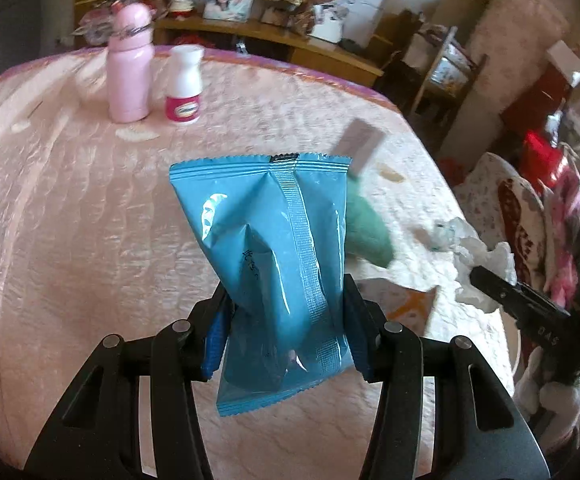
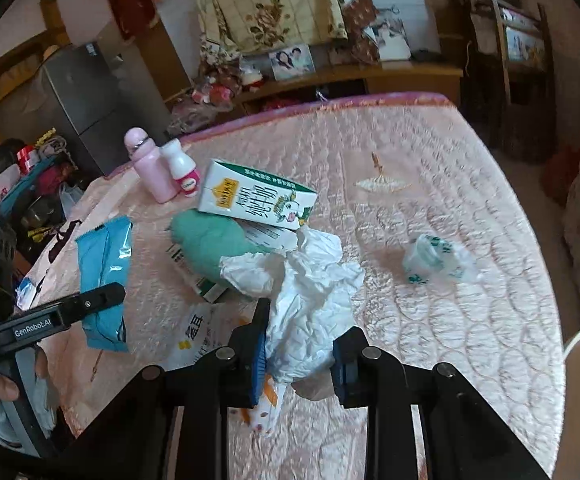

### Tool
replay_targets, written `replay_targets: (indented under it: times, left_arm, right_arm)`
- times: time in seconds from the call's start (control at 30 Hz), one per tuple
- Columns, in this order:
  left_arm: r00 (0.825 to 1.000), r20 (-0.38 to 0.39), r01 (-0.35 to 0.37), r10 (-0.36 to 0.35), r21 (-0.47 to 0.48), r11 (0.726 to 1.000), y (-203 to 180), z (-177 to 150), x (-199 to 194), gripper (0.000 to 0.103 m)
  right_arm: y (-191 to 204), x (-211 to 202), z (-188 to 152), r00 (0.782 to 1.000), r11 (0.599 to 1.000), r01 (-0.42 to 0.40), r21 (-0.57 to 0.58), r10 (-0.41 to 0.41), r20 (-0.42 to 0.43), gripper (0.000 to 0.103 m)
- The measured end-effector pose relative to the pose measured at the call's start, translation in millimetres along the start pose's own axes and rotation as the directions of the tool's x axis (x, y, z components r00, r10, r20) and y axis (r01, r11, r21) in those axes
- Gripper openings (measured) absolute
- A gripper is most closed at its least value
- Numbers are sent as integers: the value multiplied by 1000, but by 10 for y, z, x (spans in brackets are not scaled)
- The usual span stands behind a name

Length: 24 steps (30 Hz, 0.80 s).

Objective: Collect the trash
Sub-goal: 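Carry the crumpled tissue and blue pack over the white bucket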

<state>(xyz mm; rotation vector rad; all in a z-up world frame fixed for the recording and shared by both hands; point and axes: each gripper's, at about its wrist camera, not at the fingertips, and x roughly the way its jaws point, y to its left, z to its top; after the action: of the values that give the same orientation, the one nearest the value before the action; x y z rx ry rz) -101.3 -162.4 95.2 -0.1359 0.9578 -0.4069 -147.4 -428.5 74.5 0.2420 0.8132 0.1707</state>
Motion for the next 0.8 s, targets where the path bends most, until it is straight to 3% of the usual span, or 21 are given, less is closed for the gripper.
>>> replay_targets:
  times: [0.8]
  left_arm:
    - [997,-18,75,-73,218,973,-1196,-148,185,49]
  right_arm:
    - [-342,-712,-399,992,992,122,14,-122,42,25]
